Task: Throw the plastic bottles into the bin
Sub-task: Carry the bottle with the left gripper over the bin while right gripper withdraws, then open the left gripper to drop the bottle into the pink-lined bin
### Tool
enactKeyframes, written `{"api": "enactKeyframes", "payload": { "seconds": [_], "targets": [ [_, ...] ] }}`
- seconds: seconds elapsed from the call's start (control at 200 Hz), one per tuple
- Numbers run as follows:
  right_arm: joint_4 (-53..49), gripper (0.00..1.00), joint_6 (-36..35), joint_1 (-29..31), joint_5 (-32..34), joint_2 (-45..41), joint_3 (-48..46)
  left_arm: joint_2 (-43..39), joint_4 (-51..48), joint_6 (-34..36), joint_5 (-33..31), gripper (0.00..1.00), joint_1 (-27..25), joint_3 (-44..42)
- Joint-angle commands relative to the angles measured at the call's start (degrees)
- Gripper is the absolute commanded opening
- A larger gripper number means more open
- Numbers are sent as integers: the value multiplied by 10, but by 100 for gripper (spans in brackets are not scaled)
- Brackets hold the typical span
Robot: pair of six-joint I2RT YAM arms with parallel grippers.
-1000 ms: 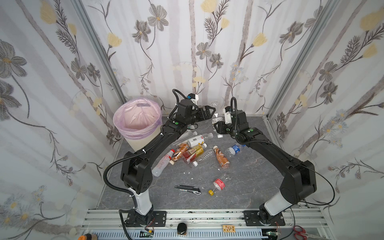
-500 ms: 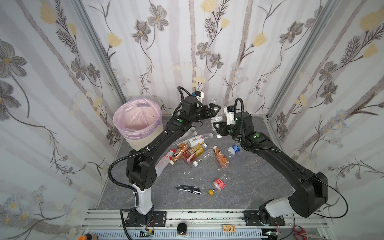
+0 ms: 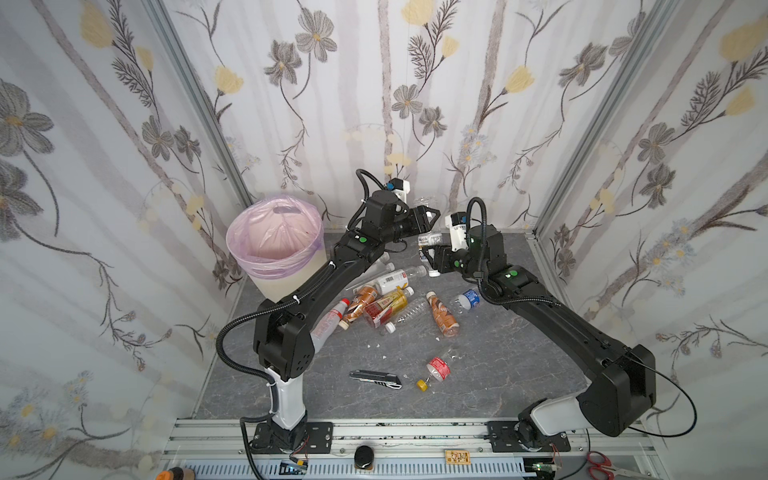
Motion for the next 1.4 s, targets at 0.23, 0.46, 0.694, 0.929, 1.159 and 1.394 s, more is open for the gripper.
{"api": "enactKeyframes", "payload": {
  "seconds": [0.23,0.46,0.694,0.929,1.159,1.394],
  "targets": [
    [20,99,-9,-2,-2,-47,-6,-25,-42,83,-85,55,-3,39],
    [49,100,-4,-45,-8,-134,-77,-80,-138,227,-245,55,-2,129],
    [77,100,15,-80,-42,-152,-123,-194,-129,429,-494,54,8,184],
    [103,100,32,-79,-67,-146,-140,-321,-4,478,-518,57,117,43],
    [113,100,48,-76,-85,-150,-148,-379,38,306,-476,79,274,-245],
    [113,100,51,-72,-77,-159,-160,-408,-1,311,-417,100,199,-180]
  ]
}}
